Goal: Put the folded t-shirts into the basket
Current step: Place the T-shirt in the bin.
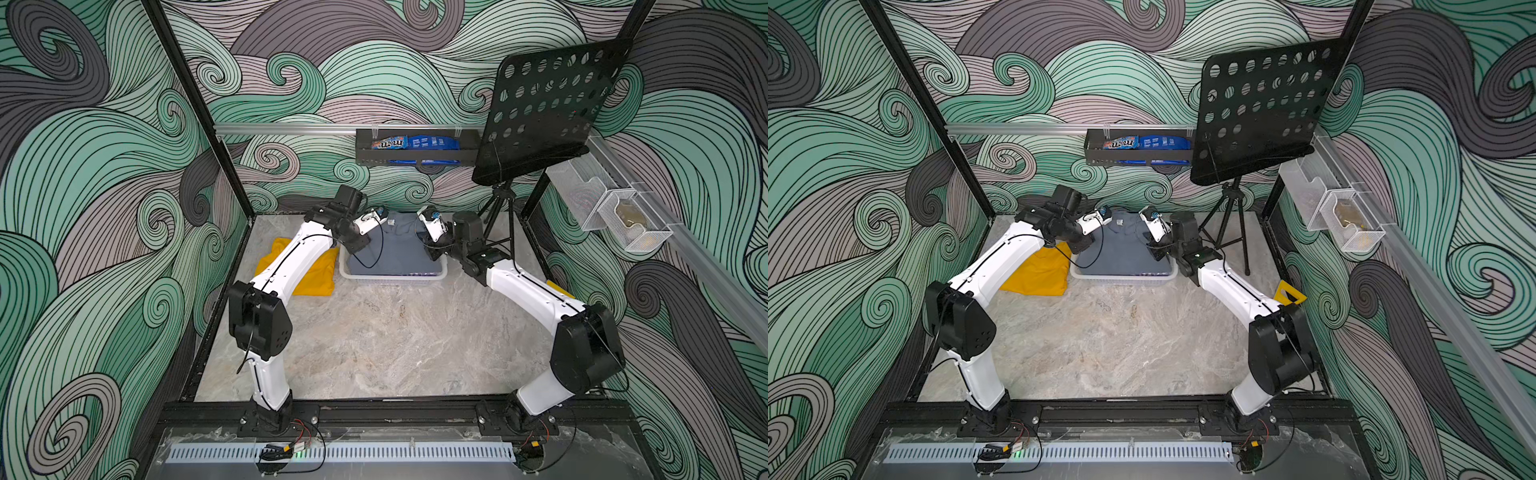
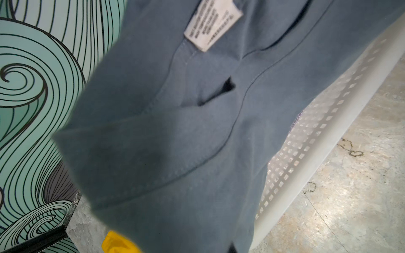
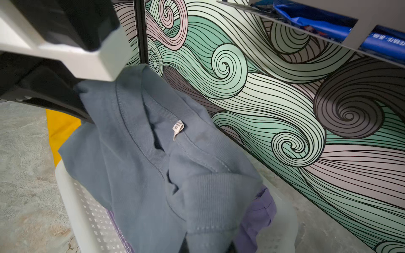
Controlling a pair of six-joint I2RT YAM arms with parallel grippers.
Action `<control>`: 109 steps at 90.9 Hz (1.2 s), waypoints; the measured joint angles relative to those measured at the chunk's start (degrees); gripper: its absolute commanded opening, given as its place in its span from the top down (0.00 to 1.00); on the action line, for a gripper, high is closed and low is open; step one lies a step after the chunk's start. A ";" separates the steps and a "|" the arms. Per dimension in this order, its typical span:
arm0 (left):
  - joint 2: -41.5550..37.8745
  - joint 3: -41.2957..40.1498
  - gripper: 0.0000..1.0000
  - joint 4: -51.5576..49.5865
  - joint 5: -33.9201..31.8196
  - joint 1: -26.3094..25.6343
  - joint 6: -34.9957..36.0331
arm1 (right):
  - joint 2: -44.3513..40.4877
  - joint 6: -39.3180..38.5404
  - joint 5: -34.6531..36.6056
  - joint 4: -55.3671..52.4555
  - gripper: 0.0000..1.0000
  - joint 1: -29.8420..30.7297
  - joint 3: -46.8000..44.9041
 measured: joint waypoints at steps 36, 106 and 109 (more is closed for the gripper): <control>3.54 5.66 1.00 -5.66 0.66 0.07 1.38 | 1.36 0.07 -2.05 -0.46 1.00 -1.40 -0.02; 23.63 23.52 0.72 -9.60 -8.39 0.76 1.92 | 16.92 -2.97 1.70 1.77 0.59 -5.95 6.93; 24.09 23.52 0.68 -8.87 -9.53 0.76 1.95 | 18.05 -3.23 2.60 1.86 0.57 -5.95 8.20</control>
